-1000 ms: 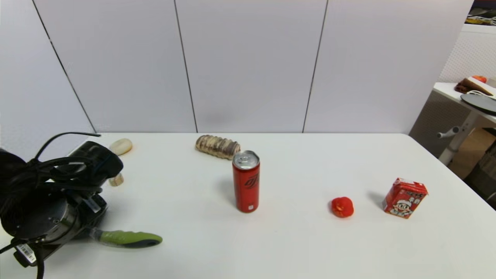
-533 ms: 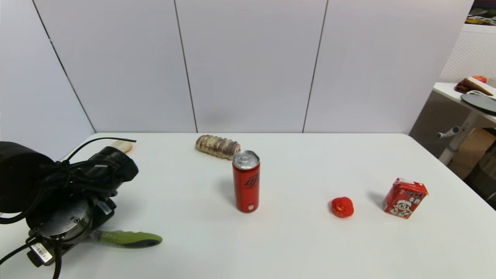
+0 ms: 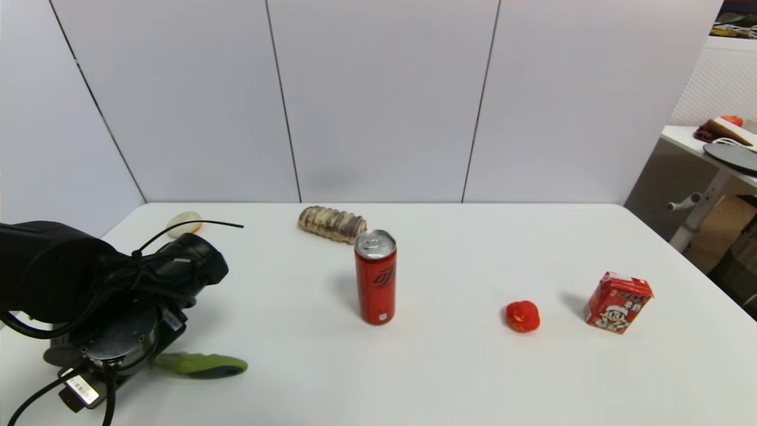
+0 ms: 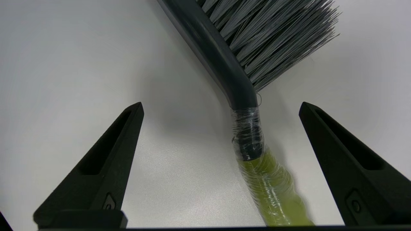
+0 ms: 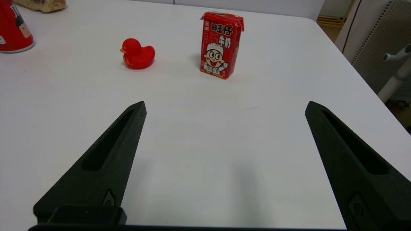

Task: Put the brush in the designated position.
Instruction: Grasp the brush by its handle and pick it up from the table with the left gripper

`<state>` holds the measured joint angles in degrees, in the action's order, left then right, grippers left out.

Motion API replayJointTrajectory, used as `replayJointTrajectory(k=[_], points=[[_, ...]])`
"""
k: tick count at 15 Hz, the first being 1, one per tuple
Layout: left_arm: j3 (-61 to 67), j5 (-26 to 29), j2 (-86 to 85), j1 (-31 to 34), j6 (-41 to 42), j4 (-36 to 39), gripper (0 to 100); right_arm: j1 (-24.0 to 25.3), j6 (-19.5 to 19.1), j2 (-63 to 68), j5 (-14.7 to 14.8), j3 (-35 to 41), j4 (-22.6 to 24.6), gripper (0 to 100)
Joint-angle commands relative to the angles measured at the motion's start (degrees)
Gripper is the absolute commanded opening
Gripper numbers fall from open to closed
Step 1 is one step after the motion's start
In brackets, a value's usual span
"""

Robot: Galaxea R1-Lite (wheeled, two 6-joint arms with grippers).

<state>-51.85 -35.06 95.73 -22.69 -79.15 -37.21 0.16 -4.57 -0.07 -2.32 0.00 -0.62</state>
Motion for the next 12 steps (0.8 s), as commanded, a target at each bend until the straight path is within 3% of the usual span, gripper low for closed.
replayJointTrajectory(k=[1,4,7,12], points=[[-0.1,-0.36,1.83,-0.96,-1.44,-0.15,100,0.02,0.0,0.07,-0.06,0.09,0.01,100],[-0.1,-0.71,2.27,-0.96,-1.97,-0.15,100,0.02,0.0,0.07,-0.06,0.09,0.01,100],[0.08,-4.93,3.06,-0.87,-2.41,-0.5,100,0.02,-0.09,0.07,-0.06,0.09,0.01,100],[-0.1,-4.84,4.29,-1.13,-3.9,-0.41,100,0.02,0.0,0.07,-0.06,0.09,0.01,100]])
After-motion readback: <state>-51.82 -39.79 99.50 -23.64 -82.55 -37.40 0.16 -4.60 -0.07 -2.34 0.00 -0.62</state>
